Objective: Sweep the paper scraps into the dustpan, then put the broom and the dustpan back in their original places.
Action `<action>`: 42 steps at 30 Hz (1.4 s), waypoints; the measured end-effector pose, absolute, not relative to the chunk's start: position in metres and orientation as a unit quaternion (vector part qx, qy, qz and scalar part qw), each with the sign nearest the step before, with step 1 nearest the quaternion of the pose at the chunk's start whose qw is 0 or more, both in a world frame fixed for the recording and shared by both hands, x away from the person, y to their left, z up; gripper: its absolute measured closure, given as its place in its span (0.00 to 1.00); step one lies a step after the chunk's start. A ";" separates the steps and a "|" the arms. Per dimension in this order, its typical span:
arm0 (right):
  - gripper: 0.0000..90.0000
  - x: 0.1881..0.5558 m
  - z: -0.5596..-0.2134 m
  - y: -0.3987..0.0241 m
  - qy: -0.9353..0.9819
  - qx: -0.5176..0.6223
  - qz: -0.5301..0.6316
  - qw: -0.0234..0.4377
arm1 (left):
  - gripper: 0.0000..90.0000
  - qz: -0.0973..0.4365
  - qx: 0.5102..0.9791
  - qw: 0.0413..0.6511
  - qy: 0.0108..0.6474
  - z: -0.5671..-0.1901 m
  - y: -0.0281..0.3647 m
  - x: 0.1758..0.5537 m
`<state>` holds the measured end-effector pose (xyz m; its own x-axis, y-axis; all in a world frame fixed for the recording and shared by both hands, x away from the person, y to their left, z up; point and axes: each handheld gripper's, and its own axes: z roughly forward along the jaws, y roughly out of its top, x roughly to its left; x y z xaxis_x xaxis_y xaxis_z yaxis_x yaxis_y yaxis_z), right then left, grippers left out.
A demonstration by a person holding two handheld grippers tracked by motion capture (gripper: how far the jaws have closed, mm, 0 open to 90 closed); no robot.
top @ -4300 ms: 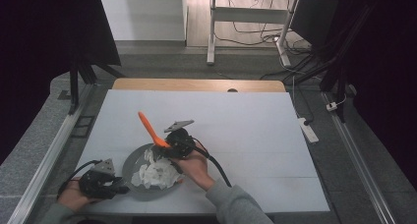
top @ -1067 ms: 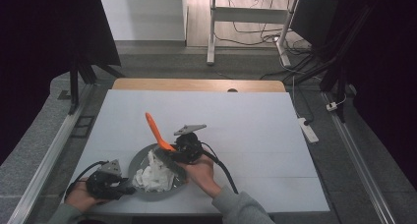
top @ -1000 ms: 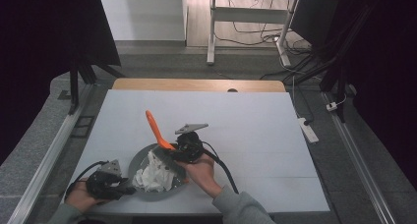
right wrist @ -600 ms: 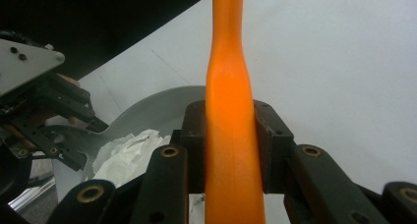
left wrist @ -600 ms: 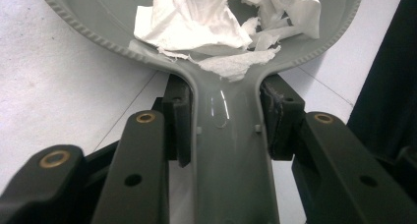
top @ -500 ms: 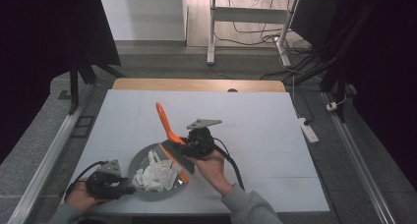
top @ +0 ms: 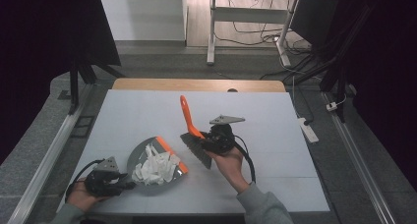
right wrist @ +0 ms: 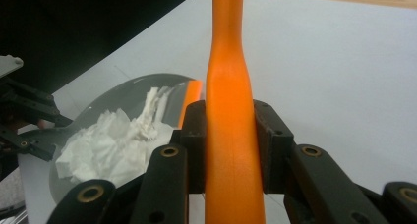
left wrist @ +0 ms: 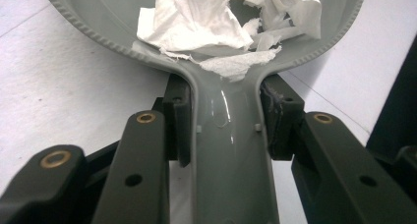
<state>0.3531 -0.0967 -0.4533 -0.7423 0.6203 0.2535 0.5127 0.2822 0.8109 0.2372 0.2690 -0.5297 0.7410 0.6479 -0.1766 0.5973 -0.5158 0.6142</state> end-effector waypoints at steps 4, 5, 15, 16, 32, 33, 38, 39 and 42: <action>0.79 0.353 -0.451 -0.110 0.794 0.359 0.488 0.060 | 0.69 0.041 0.860 0.342 0.377 -0.528 0.269 0.238; 0.79 0.353 -0.451 -0.112 0.793 0.358 0.489 0.060 | 0.69 0.045 0.857 0.343 0.382 -0.527 0.269 0.238; 0.79 0.344 -0.448 -0.154 0.790 0.342 0.505 0.066 | 0.69 0.068 0.829 0.352 0.429 -0.518 0.260 0.239; 0.79 0.343 -0.448 -0.159 0.790 0.341 0.506 0.065 | 0.69 0.070 0.825 0.352 0.436 -0.517 0.259 0.239; 0.79 0.324 -0.458 -0.220 0.792 0.340 0.505 0.044 | 0.69 0.091 0.767 0.360 0.523 -0.512 0.252 0.244; 0.79 0.324 -0.460 -0.223 0.792 0.342 0.504 0.039 | 0.69 0.091 0.766 0.360 0.525 -0.512 0.252 0.244; 0.79 0.323 -0.468 -0.235 0.794 0.351 0.496 0.028 | 0.69 0.092 0.759 0.360 0.535 -0.513 0.250 0.244; 0.79 0.324 -0.470 -0.237 0.795 0.351 0.495 0.027 | 0.69 0.093 0.758 0.359 0.537 -0.513 0.249 0.244; 0.79 0.326 -0.474 -0.243 0.796 0.360 0.485 0.016 | 0.69 0.099 0.749 0.357 0.548 -0.514 0.247 0.245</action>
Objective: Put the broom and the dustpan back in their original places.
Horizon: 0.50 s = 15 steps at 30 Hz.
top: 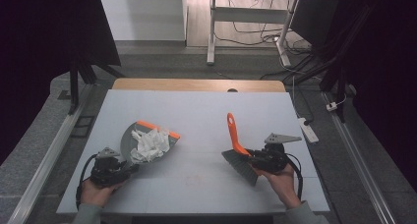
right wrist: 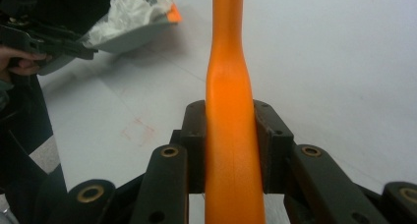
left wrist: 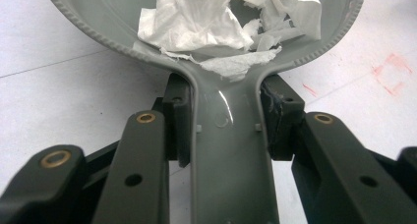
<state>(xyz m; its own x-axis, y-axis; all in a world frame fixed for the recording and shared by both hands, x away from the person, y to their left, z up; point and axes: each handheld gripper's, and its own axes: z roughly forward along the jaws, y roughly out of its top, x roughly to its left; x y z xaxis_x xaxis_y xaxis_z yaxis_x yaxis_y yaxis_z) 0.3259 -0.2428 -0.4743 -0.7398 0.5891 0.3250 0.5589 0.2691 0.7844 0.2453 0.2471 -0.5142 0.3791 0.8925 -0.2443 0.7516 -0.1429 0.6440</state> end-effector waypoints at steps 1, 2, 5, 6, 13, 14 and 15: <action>0.79 0.327 -0.476 -0.244 0.796 0.367 0.481 0.012 | 0.69 0.100 0.746 0.357 0.553 -0.514 0.247 0.246; 0.79 0.328 -0.478 -0.246 0.796 0.373 0.477 0.010 | 0.69 0.103 0.743 0.355 0.559 -0.515 0.246 0.247; 0.79 0.333 -0.485 -0.251 0.798 0.385 0.463 0.000 | 0.69 0.111 0.733 0.349 0.574 -0.517 0.242 0.250; 0.79 0.335 -0.486 -0.252 0.799 0.388 0.459 -0.001 | 0.69 0.116 0.728 0.346 0.580 -0.517 0.241 0.251; 0.79 0.347 -0.490 -0.256 0.794 0.413 0.445 -0.016 | 0.69 0.129 0.709 0.331 0.609 -0.524 0.234 0.264; 0.79 0.348 -0.491 -0.256 0.794 0.417 0.443 -0.016 | 0.69 0.130 0.708 0.328 0.612 -0.525 0.234 0.266; 0.79 0.350 -0.491 -0.256 0.793 0.418 0.442 -0.017 | 0.69 0.130 0.706 0.326 0.615 -0.526 0.233 0.268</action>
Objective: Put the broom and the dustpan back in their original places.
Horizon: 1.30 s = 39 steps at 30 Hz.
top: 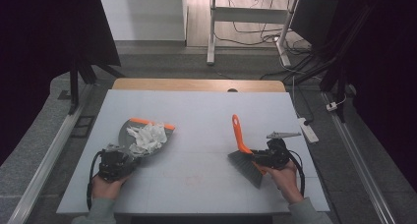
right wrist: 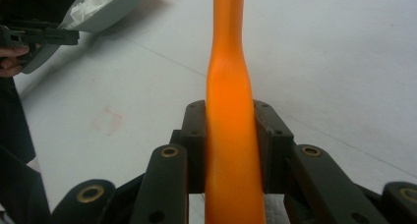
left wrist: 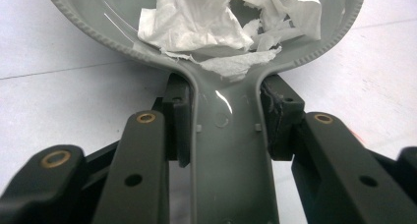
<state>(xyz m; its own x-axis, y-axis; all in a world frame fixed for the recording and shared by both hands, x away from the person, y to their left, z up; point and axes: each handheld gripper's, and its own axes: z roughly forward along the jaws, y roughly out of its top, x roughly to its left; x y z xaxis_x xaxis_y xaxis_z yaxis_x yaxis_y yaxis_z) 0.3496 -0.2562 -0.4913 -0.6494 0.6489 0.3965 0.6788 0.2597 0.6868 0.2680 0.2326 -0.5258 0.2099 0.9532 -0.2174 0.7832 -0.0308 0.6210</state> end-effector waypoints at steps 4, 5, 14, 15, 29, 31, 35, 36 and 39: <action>0.78 0.355 -0.493 -0.259 -0.792 -0.429 -0.435 0.020 | 0.69 0.139 0.701 0.315 0.625 -0.530 0.229 0.275; 0.78 0.356 -0.494 -0.259 -0.792 -0.430 -0.433 0.019 | 0.69 0.141 0.699 0.311 0.628 -0.530 0.229 0.276; 0.77 0.365 -0.498 -0.265 -0.796 -0.443 -0.412 0.020 | 0.68 0.150 0.685 0.295 0.649 -0.536 0.221 0.282; 0.76 0.365 -0.498 -0.265 -0.799 -0.443 -0.407 0.016 | 0.67 0.149 0.685 0.298 0.648 -0.536 0.221 0.282; 0.58 0.367 -0.502 -0.263 -0.827 -0.437 -0.348 -0.057 | 0.26 0.172 0.709 0.324 0.602 -0.514 0.235 0.259; 0.55 0.366 -0.502 -0.262 -0.828 -0.442 -0.334 -0.081 | 0.26 0.179 0.717 0.324 0.590 -0.512 0.236 0.255; 0.55 0.361 -0.494 -0.266 -0.815 -0.447 -0.355 -0.102 | 0.29 0.197 0.752 0.317 0.543 -0.504 0.232 0.250; 0.55 0.358 -0.492 -0.266 -0.814 -0.444 -0.360 -0.107 | 0.30 0.196 0.758 0.319 0.534 -0.503 0.231 0.249; 0.55 0.351 -0.489 -0.268 -0.815 -0.426 -0.377 -0.111 | 0.31 0.181 0.770 0.338 0.511 -0.502 0.231 0.250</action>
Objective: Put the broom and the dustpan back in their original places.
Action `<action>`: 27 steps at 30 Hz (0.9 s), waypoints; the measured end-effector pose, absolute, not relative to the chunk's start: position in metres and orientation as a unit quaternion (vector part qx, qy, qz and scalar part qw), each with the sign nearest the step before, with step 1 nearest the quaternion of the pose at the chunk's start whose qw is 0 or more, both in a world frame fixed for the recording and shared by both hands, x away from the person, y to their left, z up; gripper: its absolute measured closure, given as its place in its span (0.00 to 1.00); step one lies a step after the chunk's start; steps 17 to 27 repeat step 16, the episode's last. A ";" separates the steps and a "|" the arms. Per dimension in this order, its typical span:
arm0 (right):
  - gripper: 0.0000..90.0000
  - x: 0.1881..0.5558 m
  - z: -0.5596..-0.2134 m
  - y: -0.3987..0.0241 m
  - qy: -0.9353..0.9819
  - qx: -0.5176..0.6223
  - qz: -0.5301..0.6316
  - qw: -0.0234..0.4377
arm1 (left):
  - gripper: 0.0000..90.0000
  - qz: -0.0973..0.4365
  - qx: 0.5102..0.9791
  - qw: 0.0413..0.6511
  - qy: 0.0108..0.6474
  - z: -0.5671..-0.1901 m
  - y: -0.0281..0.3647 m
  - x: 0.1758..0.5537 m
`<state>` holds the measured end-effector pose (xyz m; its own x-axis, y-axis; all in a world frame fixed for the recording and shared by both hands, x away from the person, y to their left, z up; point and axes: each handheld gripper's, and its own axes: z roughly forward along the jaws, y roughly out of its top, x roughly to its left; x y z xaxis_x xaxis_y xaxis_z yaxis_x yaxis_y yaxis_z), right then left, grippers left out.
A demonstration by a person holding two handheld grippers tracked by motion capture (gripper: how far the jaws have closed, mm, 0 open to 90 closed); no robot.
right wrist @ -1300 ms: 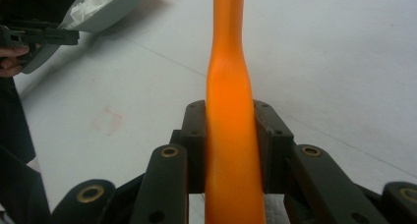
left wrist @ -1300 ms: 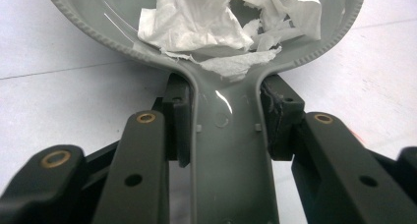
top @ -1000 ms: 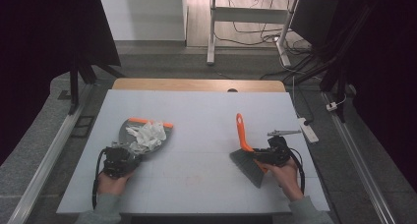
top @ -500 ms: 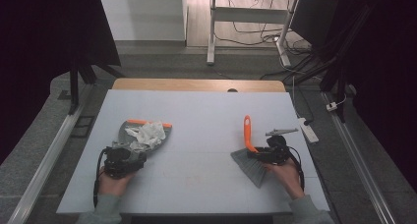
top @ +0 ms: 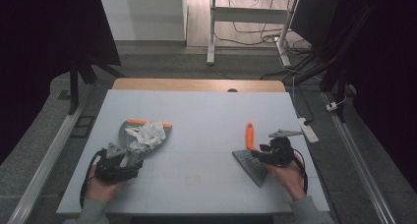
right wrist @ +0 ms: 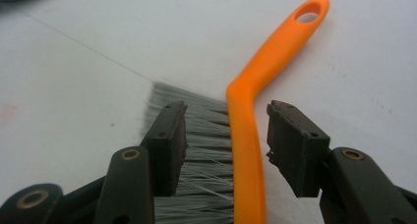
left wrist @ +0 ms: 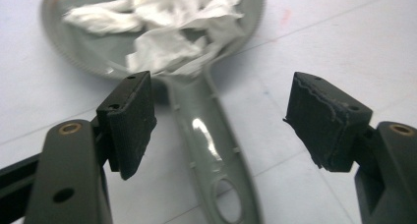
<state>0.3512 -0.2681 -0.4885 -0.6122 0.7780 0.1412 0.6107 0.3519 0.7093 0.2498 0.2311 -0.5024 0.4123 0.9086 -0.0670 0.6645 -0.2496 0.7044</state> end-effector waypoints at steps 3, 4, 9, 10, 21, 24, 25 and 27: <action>0.55 0.345 -0.487 -0.270 0.816 0.402 0.399 0.112 | 0.32 0.169 0.775 0.350 0.498 -0.504 0.234 0.252; 0.55 0.343 -0.486 -0.271 0.816 0.395 0.405 0.114 | 0.32 0.165 0.776 0.353 0.495 -0.504 0.234 0.252; 0.55 0.331 -0.485 -0.274 0.820 0.369 0.417 0.132 | 0.32 0.160 0.779 0.363 0.485 -0.504 0.239 0.256; 0.55 0.329 -0.485 -0.276 0.821 0.366 0.417 0.134 | 0.32 0.156 0.780 0.366 0.482 -0.504 0.240 0.257; 0.55 0.324 -0.487 -0.284 0.820 0.356 0.425 0.142 | 0.32 0.150 0.784 0.378 0.470 -0.504 0.243 0.256; 0.55 0.324 -0.487 -0.284 0.820 0.356 0.425 0.142 | 0.32 0.150 0.784 0.378 0.470 -0.504 0.243 0.256; 0.55 0.324 -0.487 -0.284 0.820 0.356 0.425 0.142 | 0.32 0.150 0.784 0.378 0.470 -0.504 0.243 0.256; 0.55 0.324 -0.487 -0.284 0.820 0.356 0.425 0.142 | 0.32 0.150 0.784 0.378 0.470 -0.504 0.243 0.256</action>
